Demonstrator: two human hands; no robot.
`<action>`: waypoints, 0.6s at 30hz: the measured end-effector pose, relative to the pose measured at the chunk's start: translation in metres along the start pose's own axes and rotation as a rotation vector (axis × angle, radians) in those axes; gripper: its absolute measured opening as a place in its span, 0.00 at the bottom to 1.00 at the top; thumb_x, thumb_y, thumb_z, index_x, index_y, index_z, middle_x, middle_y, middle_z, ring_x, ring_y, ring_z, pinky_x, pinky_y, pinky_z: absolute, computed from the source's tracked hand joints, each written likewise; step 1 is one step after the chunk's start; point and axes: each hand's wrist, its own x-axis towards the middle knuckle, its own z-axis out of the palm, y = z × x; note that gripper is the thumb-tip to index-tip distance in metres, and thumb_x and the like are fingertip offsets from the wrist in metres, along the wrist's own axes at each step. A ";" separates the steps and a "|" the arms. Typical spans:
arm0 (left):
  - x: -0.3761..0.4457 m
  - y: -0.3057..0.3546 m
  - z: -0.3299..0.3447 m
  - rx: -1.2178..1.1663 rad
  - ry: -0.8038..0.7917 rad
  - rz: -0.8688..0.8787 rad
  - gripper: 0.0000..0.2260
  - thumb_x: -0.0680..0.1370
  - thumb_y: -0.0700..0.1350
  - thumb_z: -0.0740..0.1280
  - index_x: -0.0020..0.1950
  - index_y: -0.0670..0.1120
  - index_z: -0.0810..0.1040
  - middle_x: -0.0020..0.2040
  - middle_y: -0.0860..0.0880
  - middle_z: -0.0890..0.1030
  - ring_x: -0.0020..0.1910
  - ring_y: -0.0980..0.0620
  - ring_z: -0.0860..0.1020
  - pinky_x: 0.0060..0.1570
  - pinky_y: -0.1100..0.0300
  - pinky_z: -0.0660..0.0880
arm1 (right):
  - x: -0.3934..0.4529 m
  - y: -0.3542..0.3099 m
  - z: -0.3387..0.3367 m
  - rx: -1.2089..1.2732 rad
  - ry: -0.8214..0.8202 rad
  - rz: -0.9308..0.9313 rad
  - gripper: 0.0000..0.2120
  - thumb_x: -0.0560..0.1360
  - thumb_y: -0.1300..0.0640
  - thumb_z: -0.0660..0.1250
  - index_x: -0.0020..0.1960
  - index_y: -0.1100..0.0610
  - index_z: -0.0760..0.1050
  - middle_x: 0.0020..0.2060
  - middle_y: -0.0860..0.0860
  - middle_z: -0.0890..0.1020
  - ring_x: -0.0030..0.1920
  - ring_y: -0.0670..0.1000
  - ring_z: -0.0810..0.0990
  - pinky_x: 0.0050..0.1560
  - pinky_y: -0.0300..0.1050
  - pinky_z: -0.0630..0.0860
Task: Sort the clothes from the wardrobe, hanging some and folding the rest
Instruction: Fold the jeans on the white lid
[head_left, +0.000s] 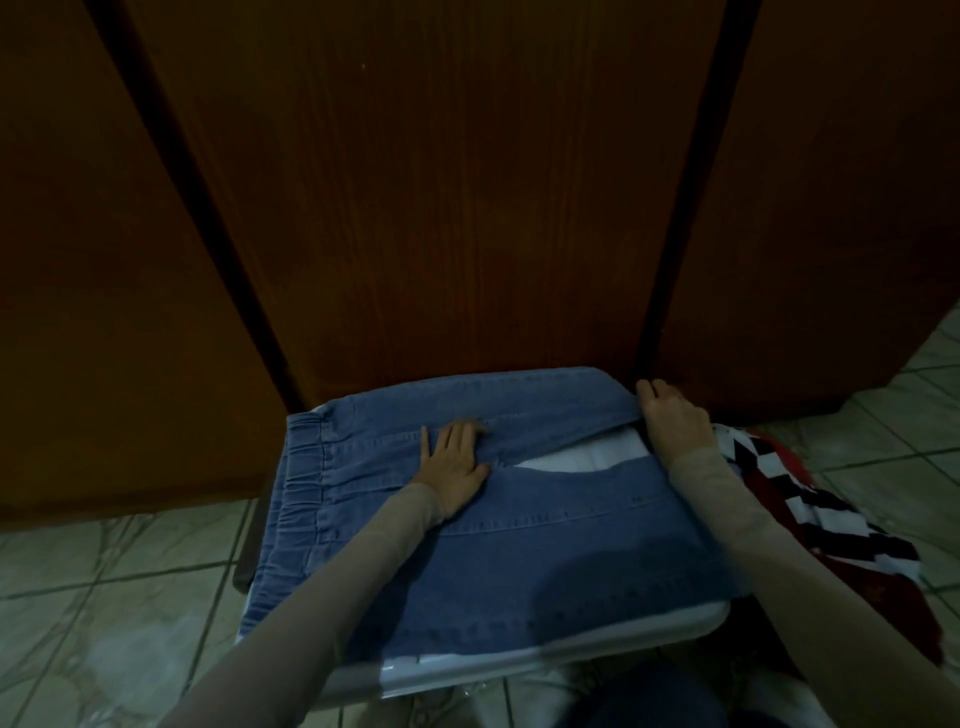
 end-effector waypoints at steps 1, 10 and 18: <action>0.001 0.002 -0.003 0.010 -0.006 -0.024 0.22 0.81 0.49 0.55 0.73 0.47 0.54 0.74 0.47 0.57 0.74 0.49 0.52 0.72 0.41 0.38 | -0.002 0.002 0.001 0.016 -0.002 -0.006 0.19 0.77 0.67 0.57 0.67 0.59 0.62 0.61 0.57 0.70 0.60 0.55 0.72 0.49 0.47 0.74; 0.047 0.070 -0.017 -0.098 -0.109 0.192 0.20 0.82 0.44 0.51 0.75 0.51 0.59 0.76 0.49 0.59 0.74 0.48 0.57 0.73 0.51 0.50 | -0.018 0.029 0.003 0.244 -0.029 -0.040 0.11 0.76 0.69 0.56 0.57 0.62 0.69 0.55 0.59 0.71 0.48 0.59 0.76 0.39 0.46 0.64; 0.089 0.123 0.010 0.032 -0.374 0.205 0.22 0.84 0.52 0.42 0.77 0.53 0.44 0.78 0.52 0.43 0.76 0.51 0.41 0.71 0.40 0.36 | -0.020 0.044 0.009 0.275 0.024 -0.108 0.09 0.75 0.67 0.58 0.54 0.62 0.72 0.51 0.57 0.75 0.48 0.58 0.76 0.42 0.48 0.70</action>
